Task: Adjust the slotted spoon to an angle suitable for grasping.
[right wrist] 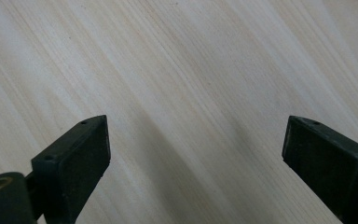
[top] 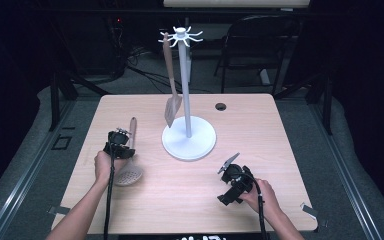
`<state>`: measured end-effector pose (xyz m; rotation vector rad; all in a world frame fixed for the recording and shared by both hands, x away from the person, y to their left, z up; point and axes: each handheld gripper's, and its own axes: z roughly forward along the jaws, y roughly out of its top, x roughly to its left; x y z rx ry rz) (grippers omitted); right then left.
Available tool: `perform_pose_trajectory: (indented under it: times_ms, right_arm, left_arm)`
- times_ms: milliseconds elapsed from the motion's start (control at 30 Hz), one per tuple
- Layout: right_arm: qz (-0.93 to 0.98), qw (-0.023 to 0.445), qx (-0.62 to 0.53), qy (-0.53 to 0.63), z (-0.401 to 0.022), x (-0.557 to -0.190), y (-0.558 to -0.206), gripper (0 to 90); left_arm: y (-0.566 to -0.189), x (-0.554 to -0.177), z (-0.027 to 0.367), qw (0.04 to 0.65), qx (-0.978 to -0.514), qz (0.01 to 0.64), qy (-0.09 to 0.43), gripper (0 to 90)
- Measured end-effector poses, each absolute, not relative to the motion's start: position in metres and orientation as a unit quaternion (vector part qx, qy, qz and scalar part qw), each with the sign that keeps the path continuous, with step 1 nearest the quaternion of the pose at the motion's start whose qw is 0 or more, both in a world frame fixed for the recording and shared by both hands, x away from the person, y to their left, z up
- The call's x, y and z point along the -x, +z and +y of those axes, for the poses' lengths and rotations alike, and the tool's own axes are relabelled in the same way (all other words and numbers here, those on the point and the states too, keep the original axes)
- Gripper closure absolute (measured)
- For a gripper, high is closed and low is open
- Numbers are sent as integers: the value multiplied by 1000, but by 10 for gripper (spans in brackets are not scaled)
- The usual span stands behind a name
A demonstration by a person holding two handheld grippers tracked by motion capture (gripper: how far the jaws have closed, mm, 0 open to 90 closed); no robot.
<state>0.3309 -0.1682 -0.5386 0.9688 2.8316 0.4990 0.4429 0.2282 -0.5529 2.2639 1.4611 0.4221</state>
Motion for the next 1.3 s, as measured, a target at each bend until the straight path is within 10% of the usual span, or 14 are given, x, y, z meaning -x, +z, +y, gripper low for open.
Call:
perform_pose_trajectory:
  times_ms: [1300]
  right_arm:
    - [934,54,-317,157,-169,-329,-537,84]
  left_arm:
    - [-545,-403,258,189,-841,501,77,751]
